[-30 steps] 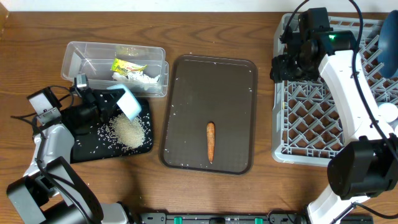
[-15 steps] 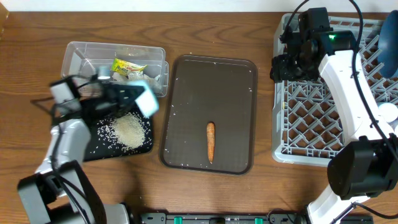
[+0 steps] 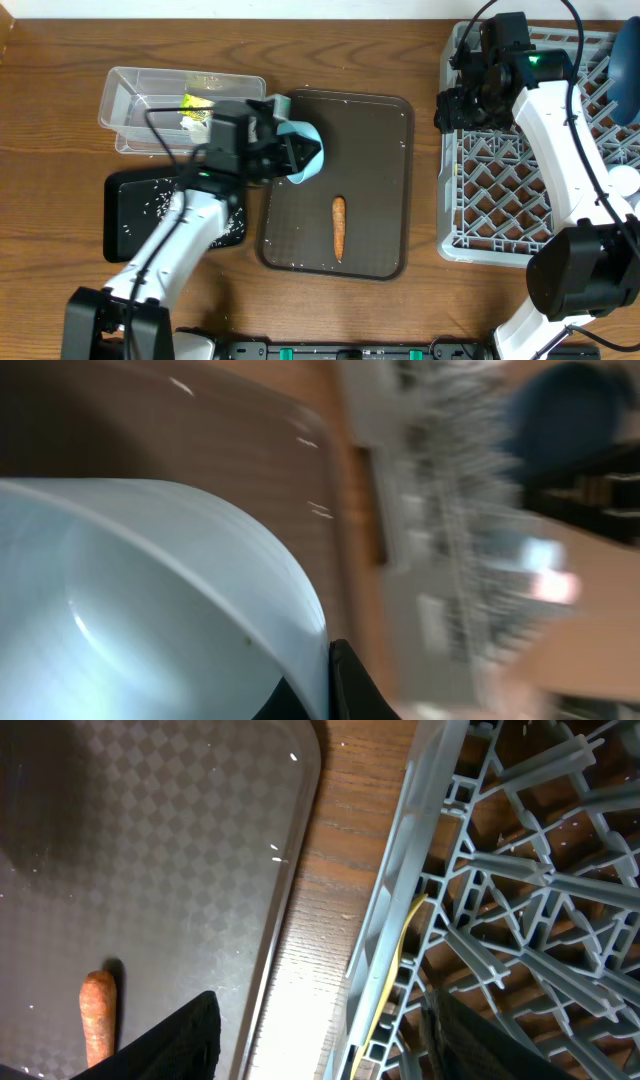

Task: Sort waste into correct bins and load items into the dishwasher rack
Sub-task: 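Set the emptied bowl back on the brown tray with the left gripper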

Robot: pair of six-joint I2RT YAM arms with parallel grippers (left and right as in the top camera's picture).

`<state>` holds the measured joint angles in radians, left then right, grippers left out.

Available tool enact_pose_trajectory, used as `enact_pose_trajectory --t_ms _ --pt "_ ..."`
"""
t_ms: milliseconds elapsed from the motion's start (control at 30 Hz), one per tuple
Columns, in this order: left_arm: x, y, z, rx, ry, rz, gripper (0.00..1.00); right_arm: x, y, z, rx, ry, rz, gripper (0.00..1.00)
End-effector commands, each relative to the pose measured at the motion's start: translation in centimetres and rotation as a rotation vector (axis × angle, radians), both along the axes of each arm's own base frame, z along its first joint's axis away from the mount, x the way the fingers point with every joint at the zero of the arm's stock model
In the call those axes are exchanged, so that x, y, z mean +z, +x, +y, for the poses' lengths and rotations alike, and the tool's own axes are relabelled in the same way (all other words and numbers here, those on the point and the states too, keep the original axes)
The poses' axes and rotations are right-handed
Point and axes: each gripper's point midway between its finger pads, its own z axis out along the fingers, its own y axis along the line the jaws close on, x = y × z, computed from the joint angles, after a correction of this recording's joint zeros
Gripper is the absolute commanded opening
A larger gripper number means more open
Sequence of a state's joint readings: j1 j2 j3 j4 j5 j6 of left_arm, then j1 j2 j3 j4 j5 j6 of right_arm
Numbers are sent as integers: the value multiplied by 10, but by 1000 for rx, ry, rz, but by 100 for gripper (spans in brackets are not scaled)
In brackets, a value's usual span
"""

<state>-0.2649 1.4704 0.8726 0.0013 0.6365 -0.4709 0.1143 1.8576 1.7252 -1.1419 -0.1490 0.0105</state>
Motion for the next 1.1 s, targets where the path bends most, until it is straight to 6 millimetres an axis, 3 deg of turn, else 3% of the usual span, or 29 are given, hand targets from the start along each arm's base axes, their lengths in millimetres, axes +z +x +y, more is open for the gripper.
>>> enact_pose_trajectory --t_ms 0,133,433,633,933,1000,1067 --pt "-5 37 34 233 372 -205 6 12 2 -2 -1 0 -31 64" --pt "-13 40 20 186 522 -309 6 12 1 -2 -2 0 -31 64" --pt "-48 40 -31 78 507 -337 6 12 1 -2 -8 2 -28 65" --pt "-66 29 -57 15 510 -334 6 12 1 -1 -6 3 -30 68" --pt "-72 23 -61 -7 518 -321 17 12 0 6 10 6 -30 68" --pt "-73 22 -61 -9 523 -314 30 12 0 6 10 7 -30 70" --pt "-73 20 -58 -11 530 -305 33 12 1 7 13 11 -35 71"
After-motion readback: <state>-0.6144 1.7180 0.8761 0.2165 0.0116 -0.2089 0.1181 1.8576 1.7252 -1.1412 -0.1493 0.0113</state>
